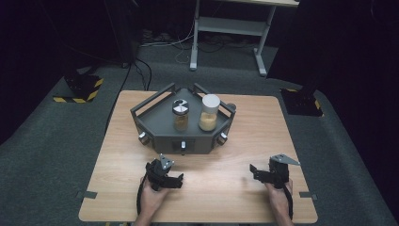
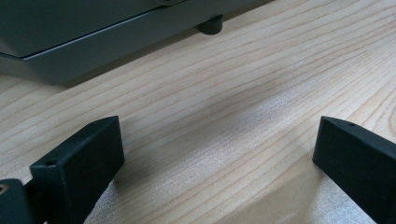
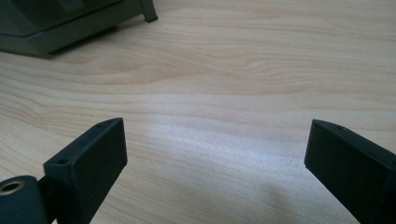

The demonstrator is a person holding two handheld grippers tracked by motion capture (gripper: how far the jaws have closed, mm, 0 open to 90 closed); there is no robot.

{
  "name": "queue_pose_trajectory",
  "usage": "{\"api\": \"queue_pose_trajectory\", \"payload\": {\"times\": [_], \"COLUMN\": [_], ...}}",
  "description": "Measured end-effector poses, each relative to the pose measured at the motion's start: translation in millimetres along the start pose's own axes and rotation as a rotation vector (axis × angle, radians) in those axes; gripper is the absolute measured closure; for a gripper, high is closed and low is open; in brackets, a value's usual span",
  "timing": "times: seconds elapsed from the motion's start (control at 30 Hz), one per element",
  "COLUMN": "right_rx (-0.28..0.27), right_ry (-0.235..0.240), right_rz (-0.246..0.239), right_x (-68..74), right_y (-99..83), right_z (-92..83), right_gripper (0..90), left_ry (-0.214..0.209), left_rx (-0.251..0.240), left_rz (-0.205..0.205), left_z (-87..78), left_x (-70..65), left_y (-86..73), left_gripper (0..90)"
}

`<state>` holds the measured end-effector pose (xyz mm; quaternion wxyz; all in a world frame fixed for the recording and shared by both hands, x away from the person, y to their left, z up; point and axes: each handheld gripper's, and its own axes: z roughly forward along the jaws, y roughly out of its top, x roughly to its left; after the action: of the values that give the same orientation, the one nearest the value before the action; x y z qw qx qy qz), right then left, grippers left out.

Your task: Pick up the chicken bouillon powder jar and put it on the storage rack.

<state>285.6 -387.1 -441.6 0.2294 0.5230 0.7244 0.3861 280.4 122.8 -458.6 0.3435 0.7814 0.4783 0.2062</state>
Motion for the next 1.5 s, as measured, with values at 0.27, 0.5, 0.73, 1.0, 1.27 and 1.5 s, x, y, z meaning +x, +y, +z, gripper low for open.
{"api": "queue_pose_trajectory", "payload": {"times": [0.27, 0.5, 0.73, 1.0, 1.27, 1.5], "right_rx": [0.019, 0.019, 0.033, 0.046, 0.053, 0.057], "right_ry": [-0.016, -0.024, -0.039, -0.041, -0.044, -0.041], "right_rz": [0.008, 0.023, 0.034, 0.045, 0.035, 0.025], "right_x": [-3.9, -4.9, -4.6, -6.3, -4.5, -4.1], "right_y": [-6.9, -13.2, -14.9, -13.0, -11.9, -11.3], "right_z": [1.7, 2.3, 3.8, 4.8, 5.4, 5.8], "right_gripper": [5.0, 5.3, 6.0, 6.4, 5.9, 5.8], "left_ry": [0.0, 0.001, 0.002, 0.002, 0.003, 0.003], "left_rx": [0.001, 0.0, 0.001, 0.001, 0.001, 0.001], "left_rz": [0.0, -0.001, -0.002, -0.003, -0.003, -0.002], "left_z": [0.0, 0.1, 0.1, 0.1, 0.2, 0.2], "left_x": [0.0, -0.3, -0.5, -0.5, -0.6, -0.5], "left_y": [0.1, 0.1, 0.2, 0.2, 0.3, 0.4], "left_gripper": [1.8, 1.8, 1.8, 1.8, 1.8, 1.8]}}
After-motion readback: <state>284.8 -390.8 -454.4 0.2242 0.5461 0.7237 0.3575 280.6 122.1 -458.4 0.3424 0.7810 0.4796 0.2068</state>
